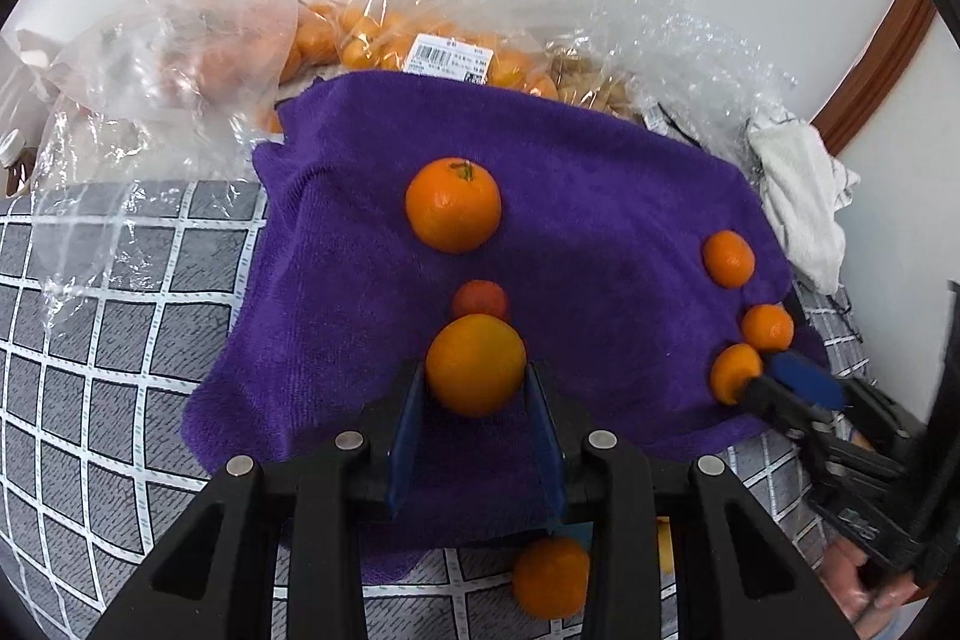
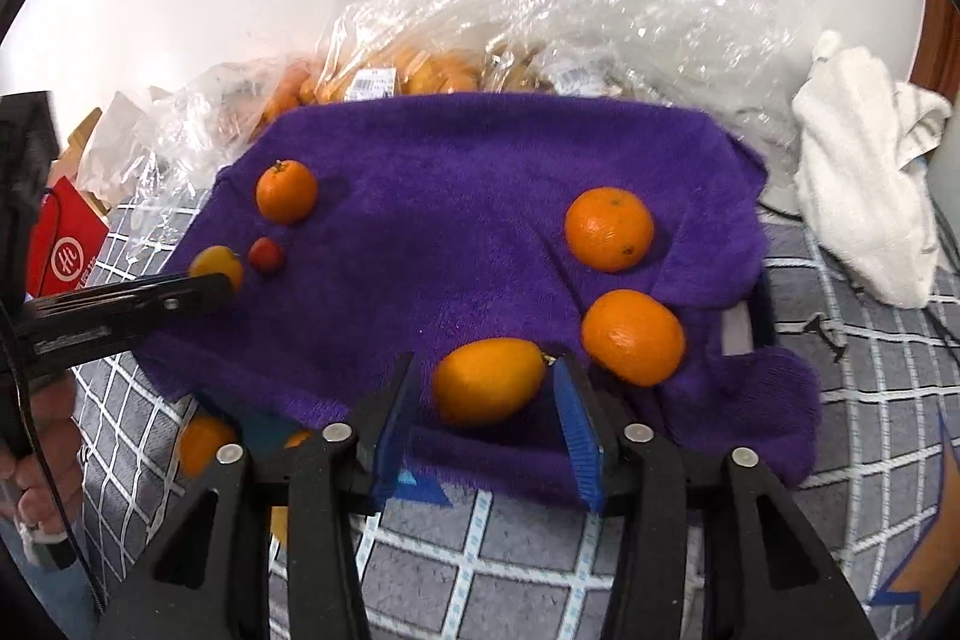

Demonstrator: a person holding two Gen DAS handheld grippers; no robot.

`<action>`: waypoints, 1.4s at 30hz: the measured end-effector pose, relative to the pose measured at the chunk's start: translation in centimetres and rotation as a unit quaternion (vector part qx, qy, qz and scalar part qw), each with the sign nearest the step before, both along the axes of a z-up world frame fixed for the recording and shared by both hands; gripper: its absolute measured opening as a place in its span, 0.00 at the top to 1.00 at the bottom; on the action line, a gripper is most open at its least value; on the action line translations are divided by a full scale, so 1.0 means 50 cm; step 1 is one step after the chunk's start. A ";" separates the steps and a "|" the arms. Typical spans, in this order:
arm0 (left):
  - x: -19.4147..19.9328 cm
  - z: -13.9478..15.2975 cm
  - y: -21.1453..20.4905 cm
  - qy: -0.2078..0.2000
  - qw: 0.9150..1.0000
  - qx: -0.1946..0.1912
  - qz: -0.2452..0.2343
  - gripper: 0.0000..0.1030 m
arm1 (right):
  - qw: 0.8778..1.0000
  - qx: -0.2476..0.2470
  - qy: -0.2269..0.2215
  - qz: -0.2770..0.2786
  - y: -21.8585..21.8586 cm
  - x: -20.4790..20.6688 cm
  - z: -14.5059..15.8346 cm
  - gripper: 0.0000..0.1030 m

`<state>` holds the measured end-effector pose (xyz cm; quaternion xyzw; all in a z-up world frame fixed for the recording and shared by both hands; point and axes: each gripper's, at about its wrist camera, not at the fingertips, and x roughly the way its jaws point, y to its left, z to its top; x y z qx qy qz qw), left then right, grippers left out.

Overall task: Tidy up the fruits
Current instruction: 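Lower the oval fruit onto the towel and open the right gripper while the left gripper releases its orange, then grasp a round yellow fruit from the bed with the right gripper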

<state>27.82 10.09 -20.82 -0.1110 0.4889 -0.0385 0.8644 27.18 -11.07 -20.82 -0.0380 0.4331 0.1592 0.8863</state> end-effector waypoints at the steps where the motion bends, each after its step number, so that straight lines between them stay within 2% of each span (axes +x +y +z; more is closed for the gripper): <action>1: 0.001 -0.003 -0.002 0.003 1.000 0.005 -0.001 0.69 | 1.000 0.001 -0.005 -0.002 -0.006 -0.007 0.007 0.52; 8: 0.004 -0.015 -0.011 0.014 1.000 0.015 -0.003 0.68 | 0.999 0.004 -0.028 -0.023 -0.043 -0.045 0.047 0.52; 12: 0.003 -0.012 -0.018 0.030 0.999 0.024 -0.014 0.63 | 0.999 0.010 -0.029 -0.030 -0.050 -0.065 0.056 0.52; 17: -0.040 0.039 -0.007 -0.004 1.000 0.021 -0.016 0.53 | 0.999 0.020 -0.026 -0.026 -0.040 -0.095 0.054 0.52; 22: -0.097 0.084 0.028 -0.033 0.999 0.014 -0.003 0.52 | 0.999 0.035 -0.010 -0.005 -0.011 -0.124 0.031 0.52; 25: -0.128 0.089 0.056 -0.037 0.999 0.004 0.012 0.52 | 0.999 0.033 0.000 0.007 0.012 -0.137 0.011 0.58; 27: -0.146 0.089 0.076 -0.037 0.999 -0.002 0.022 0.52 | 0.999 0.028 0.010 0.018 0.032 -0.144 -0.006 0.62; 32: -0.191 0.081 0.114 -0.038 0.998 -0.012 0.041 0.52 | 0.998 0.031 0.029 0.040 0.065 -0.151 -0.031 0.62; 42: -0.230 0.043 0.152 -0.024 0.998 -0.032 0.057 0.52 | 0.998 0.018 0.047 0.043 0.093 -0.140 -0.067 0.64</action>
